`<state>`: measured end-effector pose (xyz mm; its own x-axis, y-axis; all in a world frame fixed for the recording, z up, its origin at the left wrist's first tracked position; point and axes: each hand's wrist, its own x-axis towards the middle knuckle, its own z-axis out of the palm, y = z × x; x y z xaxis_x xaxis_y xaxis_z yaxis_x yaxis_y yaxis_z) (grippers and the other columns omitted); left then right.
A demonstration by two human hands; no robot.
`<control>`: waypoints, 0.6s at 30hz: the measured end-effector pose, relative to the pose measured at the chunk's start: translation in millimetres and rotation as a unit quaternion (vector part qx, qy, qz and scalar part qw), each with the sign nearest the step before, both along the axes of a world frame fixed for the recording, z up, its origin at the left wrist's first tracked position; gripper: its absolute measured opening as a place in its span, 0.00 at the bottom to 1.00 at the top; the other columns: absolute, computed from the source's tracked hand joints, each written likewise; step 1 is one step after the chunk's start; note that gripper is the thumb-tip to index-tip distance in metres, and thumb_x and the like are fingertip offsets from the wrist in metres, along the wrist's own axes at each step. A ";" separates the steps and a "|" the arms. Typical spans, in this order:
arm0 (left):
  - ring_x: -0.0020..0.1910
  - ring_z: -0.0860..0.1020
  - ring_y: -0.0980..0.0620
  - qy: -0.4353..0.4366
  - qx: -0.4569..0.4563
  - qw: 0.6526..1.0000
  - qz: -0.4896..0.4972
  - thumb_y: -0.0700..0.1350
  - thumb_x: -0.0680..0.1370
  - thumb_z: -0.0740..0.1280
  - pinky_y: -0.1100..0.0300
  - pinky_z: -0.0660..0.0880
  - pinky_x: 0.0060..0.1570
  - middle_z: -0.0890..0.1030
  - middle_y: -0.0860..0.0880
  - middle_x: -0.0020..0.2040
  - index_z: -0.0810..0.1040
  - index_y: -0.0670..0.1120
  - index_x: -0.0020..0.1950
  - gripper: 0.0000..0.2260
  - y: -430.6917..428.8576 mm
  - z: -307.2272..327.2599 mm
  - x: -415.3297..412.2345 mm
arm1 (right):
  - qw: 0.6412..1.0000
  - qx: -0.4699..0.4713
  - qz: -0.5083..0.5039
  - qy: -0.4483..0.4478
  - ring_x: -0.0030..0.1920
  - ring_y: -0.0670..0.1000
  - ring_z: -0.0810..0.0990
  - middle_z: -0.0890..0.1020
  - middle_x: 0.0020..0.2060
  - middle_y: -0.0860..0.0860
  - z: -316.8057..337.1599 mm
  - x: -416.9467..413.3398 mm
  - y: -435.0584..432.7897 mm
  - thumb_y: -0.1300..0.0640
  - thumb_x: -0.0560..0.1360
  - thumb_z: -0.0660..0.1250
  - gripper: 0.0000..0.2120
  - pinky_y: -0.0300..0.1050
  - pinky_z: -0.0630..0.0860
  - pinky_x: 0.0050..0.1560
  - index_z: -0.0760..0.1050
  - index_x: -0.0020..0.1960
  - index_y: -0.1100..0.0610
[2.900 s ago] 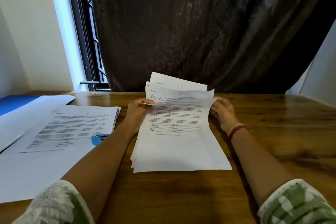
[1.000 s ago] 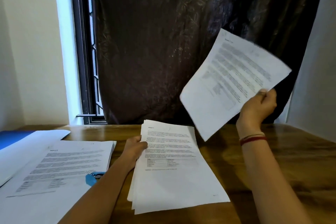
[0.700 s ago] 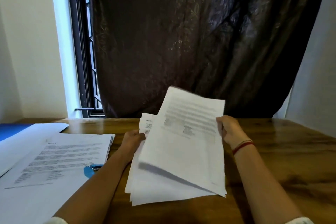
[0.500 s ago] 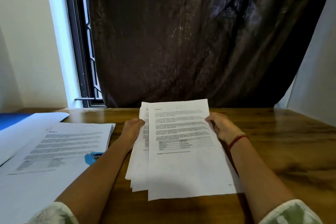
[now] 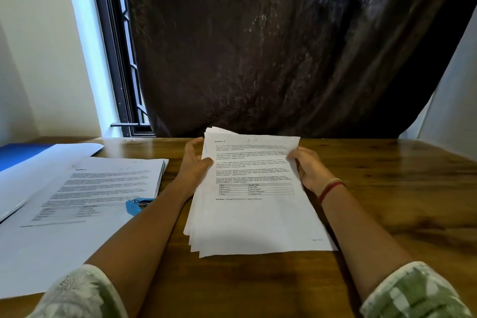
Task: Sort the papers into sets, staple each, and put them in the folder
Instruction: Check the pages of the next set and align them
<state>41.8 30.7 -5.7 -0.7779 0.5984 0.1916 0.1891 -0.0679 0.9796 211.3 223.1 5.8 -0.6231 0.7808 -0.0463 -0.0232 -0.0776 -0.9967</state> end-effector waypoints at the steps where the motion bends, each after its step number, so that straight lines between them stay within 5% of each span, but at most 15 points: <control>1: 0.45 0.80 0.54 0.022 0.005 1.000 0.001 0.34 0.77 0.65 0.65 0.77 0.34 0.78 0.54 0.50 0.60 0.52 0.67 0.24 -0.1 -0.4 1.8 | 1.000 -0.006 0.000 -0.010 0.47 0.58 0.83 0.83 0.50 0.58 -3.0 -1.8 -0.3 0.67 0.76 0.61 0.07 0.49 0.81 0.41 0.75 0.52 0.59; 5: 0.48 0.79 0.52 0.113 -0.016 0.994 -0.004 0.33 0.78 0.63 0.65 0.78 0.39 0.76 0.56 0.50 0.57 0.56 0.64 0.25 1.9 -3.7 3.8 | 0.999 -0.031 -0.020 -0.033 0.50 0.60 0.83 0.82 0.52 0.60 -9.7 -5.7 0.5 0.66 0.75 0.62 0.12 0.53 0.81 0.48 0.75 0.57 0.61; 8: 0.49 0.79 0.53 0.130 -0.003 0.992 -0.011 0.31 0.78 0.63 0.66 0.78 0.38 0.77 0.55 0.51 0.66 0.51 0.61 0.19 3.7 -5.7 0.5 | 0.999 -0.022 -0.008 -0.023 0.48 0.59 0.83 0.83 0.51 0.59 -9.7 -3.4 0.7 0.67 0.75 0.61 0.12 0.48 0.80 0.41 0.75 0.57 0.61; 12: 0.52 0.80 0.48 0.078 0.046 0.995 -0.046 0.28 0.76 0.64 0.62 0.80 0.42 0.80 0.49 0.52 0.78 0.44 0.45 0.12 5.3 -9.2 -4.9 | 0.999 0.002 0.045 0.005 0.48 0.58 0.83 0.83 0.52 0.60 -9.2 3.9 0.6 0.66 0.76 0.60 0.09 0.49 0.81 0.45 0.75 0.54 0.61; 18: 0.48 0.80 0.47 -0.003 0.102 0.994 -0.035 0.24 0.74 0.63 0.62 0.80 0.37 0.80 0.45 0.47 0.78 0.40 0.38 0.13 6.3 -9.3 -10.4 | 0.991 -0.036 0.112 0.070 0.52 0.57 0.82 0.82 0.53 0.59 -10.5 9.4 6.4 0.60 0.78 0.59 0.13 0.48 0.80 0.50 0.75 0.60 0.61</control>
<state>31.4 37.0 -15.1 -0.7369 0.6008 0.3098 0.1700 -0.2789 0.9452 220.6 229.5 -4.7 -0.7840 0.6207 0.0024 -0.1358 -0.1677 -0.9764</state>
